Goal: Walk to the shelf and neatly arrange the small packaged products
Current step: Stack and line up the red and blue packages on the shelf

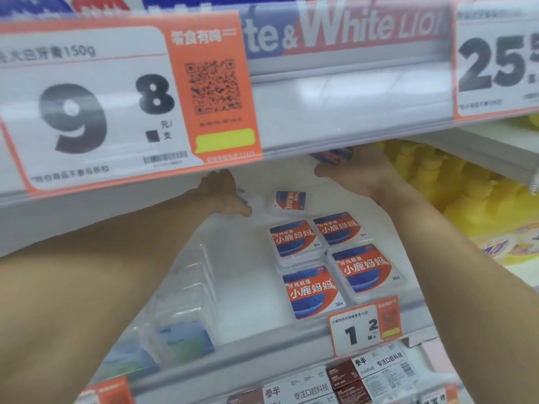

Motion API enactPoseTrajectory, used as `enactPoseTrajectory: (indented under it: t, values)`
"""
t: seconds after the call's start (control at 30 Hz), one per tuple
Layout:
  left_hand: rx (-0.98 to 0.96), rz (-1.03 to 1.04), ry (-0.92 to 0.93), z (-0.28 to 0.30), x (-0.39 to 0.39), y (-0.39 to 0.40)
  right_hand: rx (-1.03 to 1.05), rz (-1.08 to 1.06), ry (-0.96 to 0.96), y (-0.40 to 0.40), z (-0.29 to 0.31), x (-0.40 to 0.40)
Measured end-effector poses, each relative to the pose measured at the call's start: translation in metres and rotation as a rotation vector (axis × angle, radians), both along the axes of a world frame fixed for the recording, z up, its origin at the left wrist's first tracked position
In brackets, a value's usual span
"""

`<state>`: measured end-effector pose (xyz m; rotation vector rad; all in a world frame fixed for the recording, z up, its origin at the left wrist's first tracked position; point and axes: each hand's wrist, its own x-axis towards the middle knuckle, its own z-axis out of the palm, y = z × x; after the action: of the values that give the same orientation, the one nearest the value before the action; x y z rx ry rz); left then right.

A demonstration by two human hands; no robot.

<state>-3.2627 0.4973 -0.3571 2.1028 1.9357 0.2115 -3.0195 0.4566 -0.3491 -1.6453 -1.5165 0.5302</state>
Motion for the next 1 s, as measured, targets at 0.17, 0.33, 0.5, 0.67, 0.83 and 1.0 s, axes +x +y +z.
enactPoseTrajectory:
  t: [0.17, 0.33, 0.5, 0.67, 0.83, 1.0]
  values:
    - [0.011, 0.083, -0.476, 0.030, 0.004, -0.041, 0.073, -0.054, 0.037, -0.077, 0.012, -0.008]
    - [-0.048, 0.021, -0.757, 0.046, 0.004, -0.101, 0.064, -0.152, -0.045, -0.135, -0.005, -0.049]
    - [0.037, -0.018, -1.021, 0.039, 0.010, -0.157, 0.256, -0.278, -0.214, -0.178, -0.061, -0.094]
    - [0.015, -0.018, -1.103, 0.015, 0.005, -0.188, 0.303, -0.233, -0.234, -0.190, -0.080, -0.096]
    - [-0.115, 0.075, -1.257, -0.010, 0.007, -0.200, 0.293, -0.206, -0.203, -0.197, -0.082, -0.096]
    - [-0.111, 0.134, -1.277, -0.027, 0.015, -0.205, 0.227, -0.365, -0.406, -0.196, -0.073, -0.097]
